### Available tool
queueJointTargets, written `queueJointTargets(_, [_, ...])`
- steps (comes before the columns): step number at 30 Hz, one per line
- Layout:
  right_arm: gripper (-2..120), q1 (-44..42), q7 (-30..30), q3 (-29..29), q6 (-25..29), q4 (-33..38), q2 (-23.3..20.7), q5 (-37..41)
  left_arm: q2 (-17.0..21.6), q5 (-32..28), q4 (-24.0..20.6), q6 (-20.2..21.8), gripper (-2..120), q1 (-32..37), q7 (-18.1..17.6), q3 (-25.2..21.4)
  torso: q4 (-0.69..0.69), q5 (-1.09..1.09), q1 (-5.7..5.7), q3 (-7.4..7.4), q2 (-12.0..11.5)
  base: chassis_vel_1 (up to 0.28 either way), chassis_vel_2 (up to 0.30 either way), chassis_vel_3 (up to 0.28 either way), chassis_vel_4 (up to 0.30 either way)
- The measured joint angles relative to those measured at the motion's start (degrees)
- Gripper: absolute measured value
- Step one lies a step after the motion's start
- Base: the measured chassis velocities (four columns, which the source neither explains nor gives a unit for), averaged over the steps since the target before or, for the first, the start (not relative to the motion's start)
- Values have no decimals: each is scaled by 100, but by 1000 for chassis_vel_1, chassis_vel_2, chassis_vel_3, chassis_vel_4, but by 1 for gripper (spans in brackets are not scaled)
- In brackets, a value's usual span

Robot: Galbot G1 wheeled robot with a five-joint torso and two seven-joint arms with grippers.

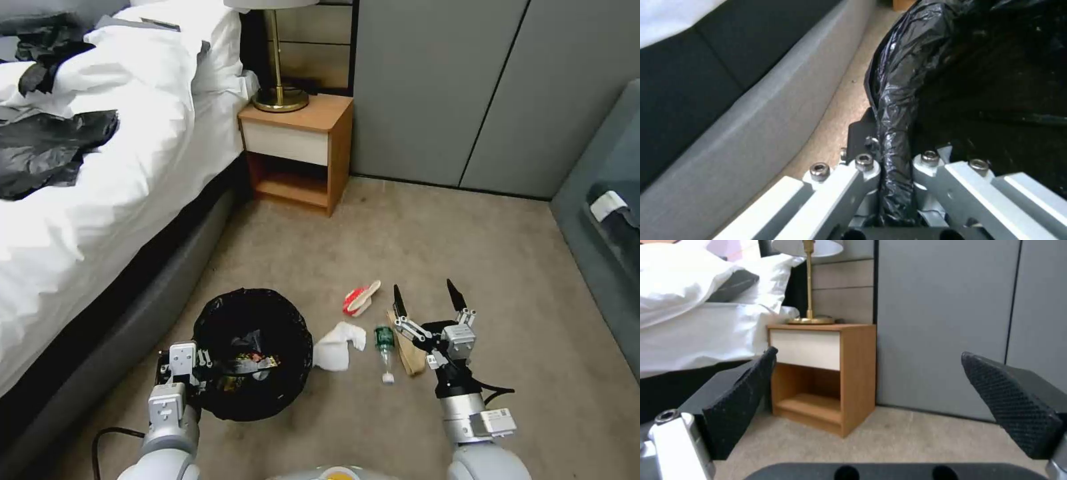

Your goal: Pick up the trash bin, then pick up the garbage from the floor and place it into the trash bin.

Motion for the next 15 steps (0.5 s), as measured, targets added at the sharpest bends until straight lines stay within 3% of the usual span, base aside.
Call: queueJointTargets(15, [100,212,-7,35,-39,-23,-36,-305,-2,-4,-15,-4,1,27,-1,-8,0,1,-1,-1,0,-6,-1,-3,-3])
